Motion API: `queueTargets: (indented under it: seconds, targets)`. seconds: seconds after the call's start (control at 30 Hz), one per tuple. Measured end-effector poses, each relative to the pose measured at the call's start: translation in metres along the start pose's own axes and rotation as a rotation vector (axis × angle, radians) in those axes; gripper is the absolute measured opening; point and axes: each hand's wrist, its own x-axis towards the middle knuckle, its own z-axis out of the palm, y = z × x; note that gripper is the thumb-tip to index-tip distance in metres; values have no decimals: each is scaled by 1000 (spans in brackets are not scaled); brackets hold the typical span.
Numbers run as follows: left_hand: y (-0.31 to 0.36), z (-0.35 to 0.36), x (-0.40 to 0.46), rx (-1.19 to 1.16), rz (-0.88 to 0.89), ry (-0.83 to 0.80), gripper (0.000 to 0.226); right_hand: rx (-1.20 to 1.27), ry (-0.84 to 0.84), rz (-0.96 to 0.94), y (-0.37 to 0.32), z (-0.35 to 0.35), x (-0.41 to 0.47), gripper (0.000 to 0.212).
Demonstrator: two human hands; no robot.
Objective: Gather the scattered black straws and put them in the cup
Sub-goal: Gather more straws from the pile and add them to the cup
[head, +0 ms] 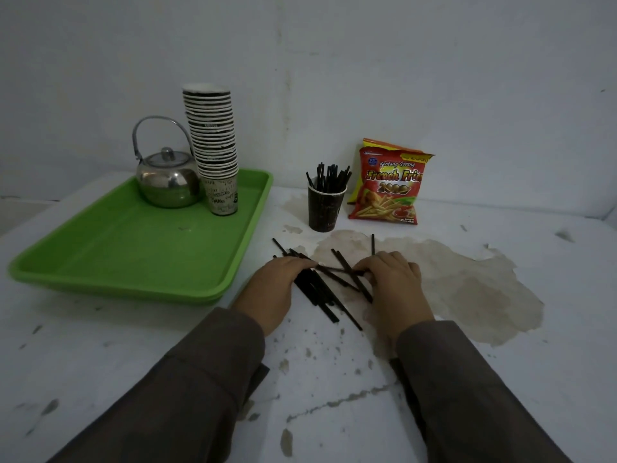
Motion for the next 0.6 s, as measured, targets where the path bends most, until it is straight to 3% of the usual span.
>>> queueTargets:
  seconds: [0.07, 0.13, 0.23, 0.43, 0.6]
  targets:
    - [0, 0, 0, -26, -18, -15, 48, -12, 47, 23, 5, -4, 2, 54]
    - [-1, -1, 0, 2, 16, -50, 40, 71, 100, 49, 6, -7, 2, 48]
    - [0, -2, 1, 80, 83, -77, 32, 405, 134, 149, -3, -12, 0, 31]
    - [8, -9, 3, 123, 136, -105, 21, 1020, 40, 354, -19, -15, -3, 29]
    - [16, -11, 6, 129, 132, -175, 16, 1232, 44, 407, -21, -13, -3, 22]
